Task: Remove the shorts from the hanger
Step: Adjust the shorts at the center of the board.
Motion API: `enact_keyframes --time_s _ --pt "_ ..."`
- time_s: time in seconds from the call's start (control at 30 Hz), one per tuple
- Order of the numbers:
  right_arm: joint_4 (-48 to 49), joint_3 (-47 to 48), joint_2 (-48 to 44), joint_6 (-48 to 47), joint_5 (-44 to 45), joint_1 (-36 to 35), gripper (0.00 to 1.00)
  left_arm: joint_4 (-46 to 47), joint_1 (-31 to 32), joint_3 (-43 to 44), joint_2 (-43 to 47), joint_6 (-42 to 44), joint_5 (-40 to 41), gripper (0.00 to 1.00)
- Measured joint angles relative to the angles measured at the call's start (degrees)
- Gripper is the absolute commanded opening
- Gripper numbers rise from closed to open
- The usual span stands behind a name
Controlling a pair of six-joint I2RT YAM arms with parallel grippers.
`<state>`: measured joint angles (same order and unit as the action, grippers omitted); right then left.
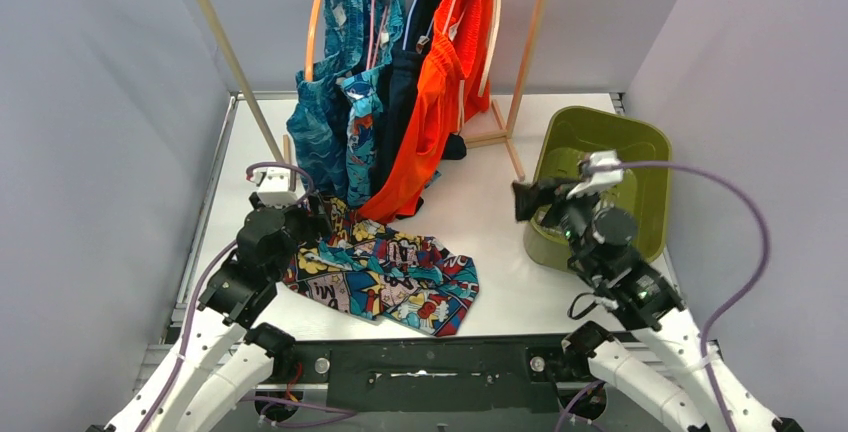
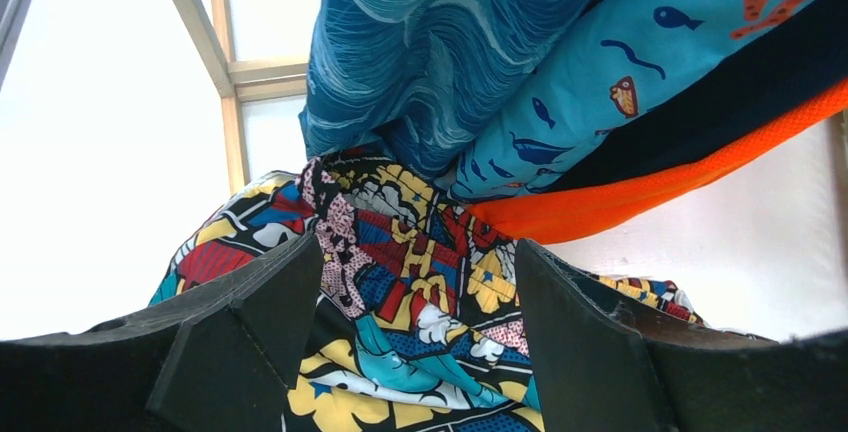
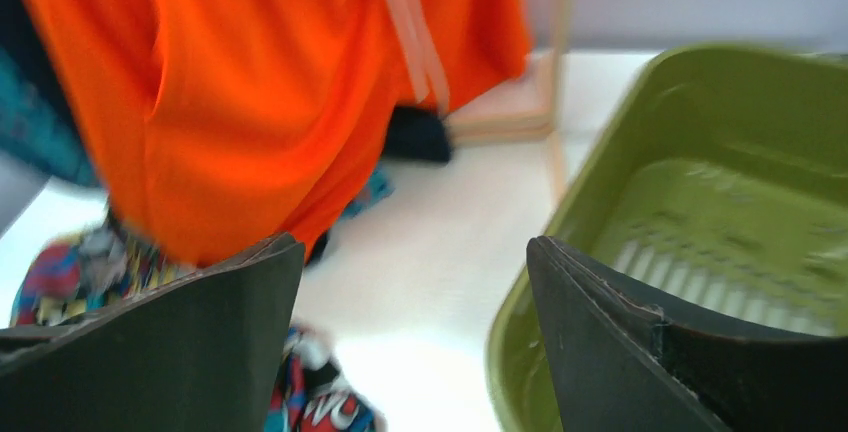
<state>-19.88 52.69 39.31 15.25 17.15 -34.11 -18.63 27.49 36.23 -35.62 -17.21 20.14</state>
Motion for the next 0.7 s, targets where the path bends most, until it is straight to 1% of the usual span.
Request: enact_keyframes --time_s 0.03,0.07,0.13,0.23,0.3,0.4,0.53,0.57,0.7 --pt "3.8 -5.9 -3.1 0.1 -4.0 0.0 0.88 0.0 -0.3 0.0 0.3 -0.1 0.0 0.7" --pt "7.0 -11.5 -5.2 -0.5 -8.6 0.0 0.91 0.0 -0.7 0.0 0.4 -0.1 0.0 0.7" --pt "12.4 -20.1 -6.4 -2.4 -17.9 -0.1 0.94 0.0 -1.4 0.0 0.6 -0.2 0.0 0.7" --pt "20.5 -28.6 -3.1 -5.3 -28.8 -0.8 0.95 0.0 -3.0 -0.1 0.8 -0.4 -0.3 0.7" --pt "24.9 -30.9 1.2 -7.2 -33.0 -1.8 0.97 0.0 -3.7 -0.3 1.0 -0.5 -0.3 0.7" --pt "31.8 -30.9 10.8 -10.5 -37.2 -5.7 1.0 0.0 -4.1 -0.3 0.9 -0.6 -0.3 0.7" --pt "39.9 -27.6 25.6 -13.4 -40.5 -11.4 0.98 0.0 -4.9 -0.3 0.9 -0.6 -0.3 0.7" --pt "42.4 -25.8 30.4 -13.5 -40.7 -12.4 0.98 0.0 -5.2 -0.3 1.0 -0.6 -0.3 0.7" --pt "47.3 -18.3 43.8 -14.7 -38.9 -17.3 0.98 0.0 -6.2 -0.3 1.1 -0.6 -0.2 0.7"
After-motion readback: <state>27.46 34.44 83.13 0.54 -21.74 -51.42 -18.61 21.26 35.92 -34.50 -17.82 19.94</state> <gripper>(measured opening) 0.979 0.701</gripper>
